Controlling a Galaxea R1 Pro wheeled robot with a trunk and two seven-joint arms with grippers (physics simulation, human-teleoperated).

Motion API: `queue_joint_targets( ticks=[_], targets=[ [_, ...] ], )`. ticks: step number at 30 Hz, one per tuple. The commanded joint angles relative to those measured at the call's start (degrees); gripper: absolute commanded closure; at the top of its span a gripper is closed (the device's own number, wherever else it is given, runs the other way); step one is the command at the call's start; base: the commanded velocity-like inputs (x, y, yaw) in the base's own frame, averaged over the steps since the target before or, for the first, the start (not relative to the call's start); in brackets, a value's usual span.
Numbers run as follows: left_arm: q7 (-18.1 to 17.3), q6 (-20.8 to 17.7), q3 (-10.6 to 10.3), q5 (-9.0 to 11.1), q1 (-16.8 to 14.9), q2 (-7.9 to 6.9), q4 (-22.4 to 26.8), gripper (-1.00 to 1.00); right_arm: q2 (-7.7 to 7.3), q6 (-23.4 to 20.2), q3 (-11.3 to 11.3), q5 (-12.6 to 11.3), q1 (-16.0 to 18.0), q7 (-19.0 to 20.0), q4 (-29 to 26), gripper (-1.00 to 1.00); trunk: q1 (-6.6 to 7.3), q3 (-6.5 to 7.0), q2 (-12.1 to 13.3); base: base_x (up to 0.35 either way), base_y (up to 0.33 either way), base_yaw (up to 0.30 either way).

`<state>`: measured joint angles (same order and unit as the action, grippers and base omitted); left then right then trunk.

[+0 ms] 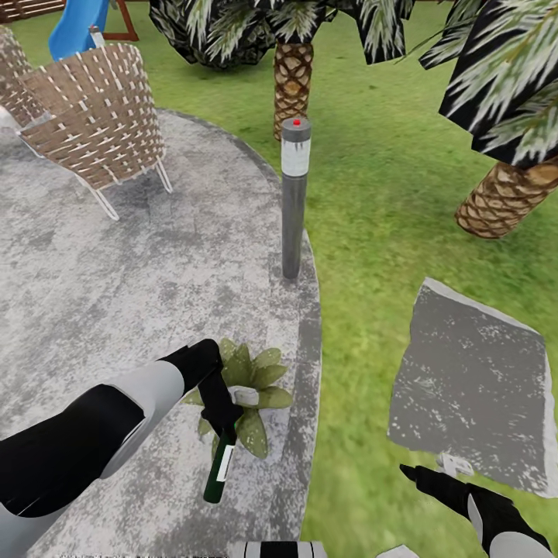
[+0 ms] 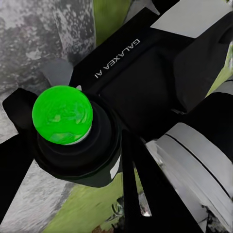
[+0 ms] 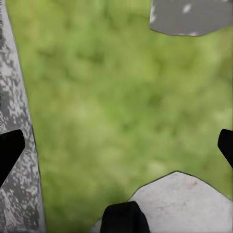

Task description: Pick up the pesticide atomizer in the garden and spray insectifuge to fully cover both potted plants in the garden.

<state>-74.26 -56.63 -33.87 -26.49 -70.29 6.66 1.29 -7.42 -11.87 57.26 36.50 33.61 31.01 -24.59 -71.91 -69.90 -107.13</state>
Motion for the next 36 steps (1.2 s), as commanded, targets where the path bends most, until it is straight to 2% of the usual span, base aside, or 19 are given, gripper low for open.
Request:
queue_joint_targets(
  ticks=[1, 11, 27, 36],
  targets=[
    [-0.44, -0.50, 0.21, -0.64, -0.03, 0.02, 0.04, 1.00, 0.03, -0.26, 0.48, 0.33, 0.06, 0.46, -0.11, -1.00, 0.00, -0.07, -0.02, 0.000, -0.017, 0.257],
    [-0.44, -0.50, 0.04, -0.67, -0.03, -0.15, 0.03, 1.00, 0.03, -0.26, 0.48, 0.33, 0.06, 0.46, -0.11, -1.00, 0.00, -0.36, -0.02, 0.000, -0.031, 0.231],
    [-0.44, -0.50, 0.03, -0.66, -0.03, -0.16, 0.03, 1.00, 0.03, -0.26, 0.48, 0.38, 0.06, 0.42, -0.11, -1.00, 0.00, -0.37, -0.02, 0.000, -0.314, 0.008],
    [-0.44, -0.50, 0.03, -0.67, -0.03, -0.07, 0.03, 1.00, 0.03, -0.26, 0.48, 0.37, 0.06, 0.37, -0.10, -1.00, 0.00, -0.37, -0.02, 0.000, -0.303, 0.219]
  ],
)
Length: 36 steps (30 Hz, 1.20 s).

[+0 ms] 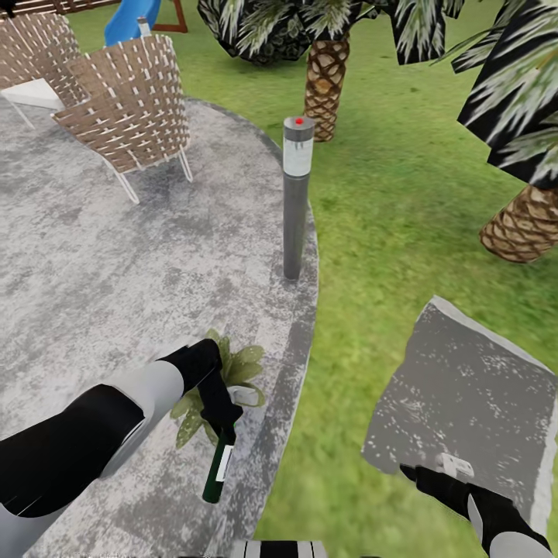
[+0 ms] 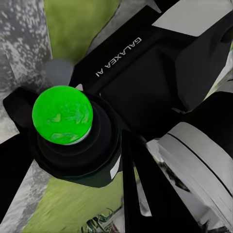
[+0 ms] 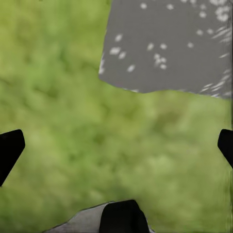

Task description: Pick up the pesticide atomizer in the garden and spray insectifuge to fully cover both potted plants in the garden.

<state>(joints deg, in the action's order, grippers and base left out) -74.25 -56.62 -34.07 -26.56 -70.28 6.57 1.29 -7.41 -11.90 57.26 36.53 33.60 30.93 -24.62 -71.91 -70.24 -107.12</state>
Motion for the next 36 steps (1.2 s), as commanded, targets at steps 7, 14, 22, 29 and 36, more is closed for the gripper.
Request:
queue_joint_targets(
  ticks=[7, 14, 22, 29, 36],
  targets=[
    [-0.46, -0.50, 0.23, -0.60, -0.03, 0.02, 0.03, 1.00, 0.03, -0.23, 0.48, 0.31, 0.06, 0.45, -0.07, -1.00, 0.00, -0.04, -0.02, 0.000, -0.159, 0.246],
    [-0.46, -0.50, 0.23, -0.60, -0.03, 0.02, 0.03, 1.00, 0.03, -0.23, 0.48, 0.33, 0.06, 0.45, -0.08, -1.00, 0.00, -0.04, -0.02, 0.000, -0.009, 0.246],
    [-0.46, -0.50, 0.27, -0.60, -0.73, 0.02, 0.18, 1.00, 0.03, -0.23, 0.48, 0.34, 0.06, 0.45, -0.08, -1.00, 0.00, -0.04, -0.02, 0.000, 0.000, 0.238],
    [-0.46, -0.50, 0.40, -0.60, -3.67, 0.10, 0.21, 1.00, 0.03, -0.23, 0.48, 0.35, 0.06, 0.53, -0.08, -1.00, 0.00, -0.04, -0.02, 0.005, -0.005, 0.036],
    [-0.46, -0.50, 0.07, -0.68, -3.72, -2.12, 0.04, 1.00, 0.03, -0.23, 0.48, 0.31, 0.06, 0.54, -0.08, -1.00, 0.00, -0.20, -0.02, 0.024, -0.025, 0.136]
  ],
)
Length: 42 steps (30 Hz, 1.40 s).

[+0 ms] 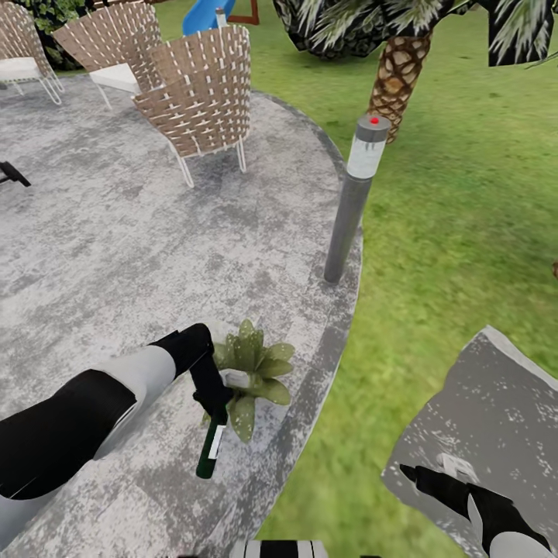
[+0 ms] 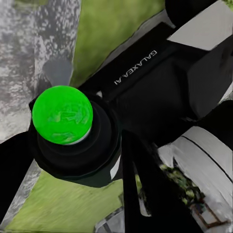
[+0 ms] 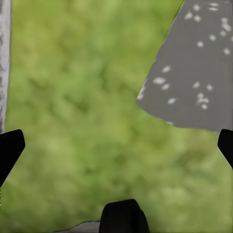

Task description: Pick up the pesticide atomizer in the garden and spray insectifuge to fully cover both potted plants in the garden.

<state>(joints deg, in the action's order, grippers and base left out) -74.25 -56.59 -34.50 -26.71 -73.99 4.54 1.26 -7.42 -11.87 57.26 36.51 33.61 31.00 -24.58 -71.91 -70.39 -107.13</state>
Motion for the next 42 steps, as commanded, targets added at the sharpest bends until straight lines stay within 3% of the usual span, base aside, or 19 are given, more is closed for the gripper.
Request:
queue_joint_targets(
  ticks=[1, 5, 9, 14, 20, 26, 37, 42],
  targets=[
    [-0.46, -0.54, 0.49, -0.53, -0.02, -0.98, 0.06, 1.00, 0.04, -0.26, 0.48, 0.36, 0.05, 0.47, -0.10, -1.00, 0.00, -0.07, -0.02, 0.001, -0.001, 0.237],
    [-0.46, -0.54, 0.56, -0.54, -0.02, -5.26, 0.06, 1.00, 0.04, -0.26, 0.48, 0.36, 0.05, 0.47, -0.12, -1.00, 0.00, -0.12, -0.02, 0.000, 0.000, 0.075],
    [-0.46, -0.54, 0.58, -0.54, -0.03, -5.98, 0.06, 1.00, 0.04, -0.26, 0.48, 0.36, 0.05, 0.47, -0.10, -1.00, 0.00, -0.12, -0.02, 0.000, 0.000, 0.005],
    [-0.53, -0.54, 0.66, -0.54, -0.02, -5.47, 0.13, 1.00, 0.04, -0.26, 0.48, 0.36, 0.05, 0.47, -0.12, -1.00, 0.00, -0.23, -0.02, 0.000, 0.000, 0.104],
    [-0.54, -0.54, 0.66, -0.45, -0.13, -1.81, 0.46, 1.00, 0.04, -0.26, 0.48, 0.38, 0.05, 0.47, -0.11, -1.00, 0.00, -0.37, -0.02, 0.031, 0.000, 0.129],
    [-0.54, -0.54, 0.66, -0.45, -1.05, -0.06, 0.50, 1.00, 0.04, -0.26, 0.48, 0.35, 0.05, 0.47, -0.11, -1.00, 0.00, -0.37, -0.02, 0.241, -0.052, 0.003],
    [-0.55, -0.54, 0.60, -0.54, -1.07, 0.11, 0.41, 1.00, 0.04, -0.26, 0.48, 0.37, 0.05, 0.47, -0.10, -1.00, 0.00, -0.37, -0.02, 0.079, -0.042, 0.000],
    [-0.54, -0.54, 0.49, -0.54, -1.07, -1.33, 0.33, 1.00, 0.04, -0.26, 0.48, 0.35, 0.05, 0.47, -0.11, -1.00, 0.00, -0.37, -0.02, 0.000, 0.000, 0.000]
  ],
)
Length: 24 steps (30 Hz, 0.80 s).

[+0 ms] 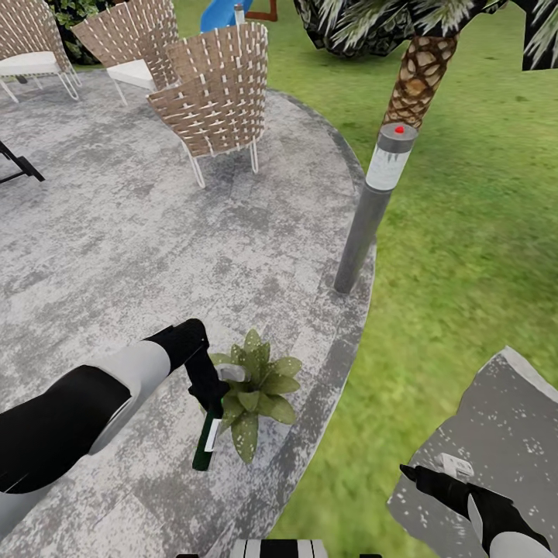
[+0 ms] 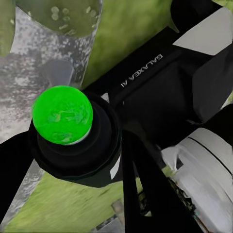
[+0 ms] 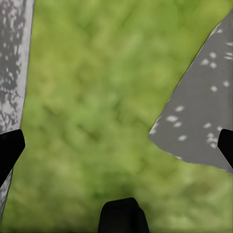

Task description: Pick up the pesticide atomizer in the garden and spray insectifuge to fully cover both potted plants in the garden.

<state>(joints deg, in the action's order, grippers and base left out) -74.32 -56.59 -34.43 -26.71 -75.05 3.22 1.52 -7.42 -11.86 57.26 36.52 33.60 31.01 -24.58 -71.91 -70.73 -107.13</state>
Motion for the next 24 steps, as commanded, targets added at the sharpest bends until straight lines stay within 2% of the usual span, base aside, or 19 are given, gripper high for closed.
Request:
queue_joint_targets(
  ticks=[1, 3, 5, 9, 13, 15, 17, 18, 20, 24],
  targets=[
    [-0.46, -0.54, 0.39, -0.54, -0.01, -0.46, 0.04, 1.00, 0.04, -0.27, 0.48, 0.36, 0.07, 0.45, -0.11, -1.00, 0.00, -0.03, -0.02, 0.000, 0.000, 0.000],
    [-0.43, -0.54, 0.40, -0.54, -0.01, -3.08, -0.01, 1.00, 0.04, -0.27, 0.48, 0.36, 0.07, 0.45, -0.12, -1.00, 0.00, -0.03, -0.02, 0.000, 0.000, 0.000],
    [-0.46, -0.54, 0.39, -0.60, -0.01, -4.42, -0.06, 1.00, 0.04, -0.27, 0.48, 0.37, 0.07, 0.45, -0.11, -1.00, 0.00, -0.03, -0.02, 0.000, 0.000, 0.000],
    [-1.09, -0.54, 0.35, -0.69, -0.01, -4.76, -0.18, 1.00, 0.04, -0.27, 0.48, 0.37, 0.07, 0.44, -0.06, -1.00, 0.00, -0.03, -0.02, 0.000, 0.000, 0.000],
    [-6.06, -0.47, -0.30, -0.85, -0.01, -4.56, -0.18, 1.00, 0.04, -0.27, 0.48, 0.36, 0.07, 0.37, -0.04, -1.00, 0.00, -0.03, -0.02, 0.000, 0.000, 0.000],
    [-9.44, -0.46, -3.04, -0.94, -0.01, -4.51, -0.16, 1.00, 0.04, -0.27, 0.48, 0.37, 0.07, 0.37, -0.03, -1.00, 0.00, -0.03, -0.02, 0.000, 0.000, 0.000],
    [-11.87, -0.45, -8.05, -0.88, -0.01, -4.32, -0.16, 1.00, 0.04, -0.27, 0.48, 0.35, 0.07, 0.36, -0.03, -1.00, 0.00, -0.03, -0.02, -0.003, 0.000, 0.000],
    [-12.78, -0.45, -11.43, -0.81, -0.01, -4.23, -0.17, 1.00, 0.04, -0.27, 0.48, 0.36, 0.07, 0.36, -0.03, -1.00, 0.00, -0.03, -0.02, -0.152, 0.000, 0.000],
    [-13.13, -0.45, -12.77, -0.75, 0.00, -4.20, -0.19, 1.00, 0.04, -0.27, 0.48, 0.38, 0.07, 0.42, -0.03, -1.00, 0.00, -0.03, -0.02, -0.270, -0.055, 0.000],
    [-13.22, -0.45, -13.04, -0.72, -0.01, -3.01, -0.20, 1.00, 0.04, -0.27, 0.48, 0.36, 0.07, 0.45, -0.04, -1.00, 0.00, -0.04, -0.02, -0.238, -0.203, 0.001]
  ],
)
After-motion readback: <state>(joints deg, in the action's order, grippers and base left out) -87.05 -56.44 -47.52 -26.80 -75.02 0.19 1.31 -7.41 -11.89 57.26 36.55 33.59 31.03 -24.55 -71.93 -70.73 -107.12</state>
